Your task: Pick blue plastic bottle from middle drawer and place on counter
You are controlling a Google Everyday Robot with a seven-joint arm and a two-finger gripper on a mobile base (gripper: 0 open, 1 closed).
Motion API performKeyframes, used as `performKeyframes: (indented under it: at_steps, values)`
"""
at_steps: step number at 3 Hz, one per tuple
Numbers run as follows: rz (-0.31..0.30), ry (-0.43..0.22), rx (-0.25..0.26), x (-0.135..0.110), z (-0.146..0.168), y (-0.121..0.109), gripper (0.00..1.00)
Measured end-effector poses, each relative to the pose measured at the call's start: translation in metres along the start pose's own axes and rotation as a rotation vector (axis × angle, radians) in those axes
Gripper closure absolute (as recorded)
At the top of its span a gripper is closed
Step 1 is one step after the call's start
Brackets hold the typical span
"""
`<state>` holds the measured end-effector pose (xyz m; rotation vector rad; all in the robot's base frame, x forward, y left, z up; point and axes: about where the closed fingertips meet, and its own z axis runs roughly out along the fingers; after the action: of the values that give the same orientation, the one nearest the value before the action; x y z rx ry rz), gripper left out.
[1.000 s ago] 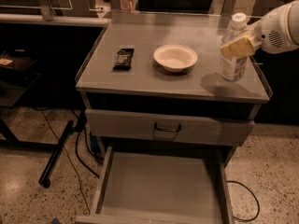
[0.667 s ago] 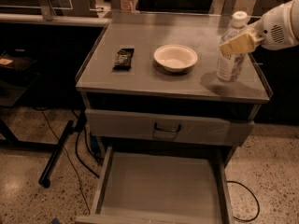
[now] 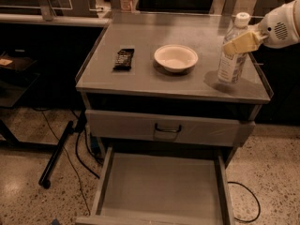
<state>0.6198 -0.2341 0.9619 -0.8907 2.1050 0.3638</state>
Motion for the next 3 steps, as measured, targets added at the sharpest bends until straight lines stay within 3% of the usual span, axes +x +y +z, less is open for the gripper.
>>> performKeyframes:
  at_steps: [1,3]
  values:
    - [0.049,0.02,0.001,0.013,0.016,-0.021,1.0]
    - [0.079,0.03,0.0,0.017,0.024,-0.031,1.0]
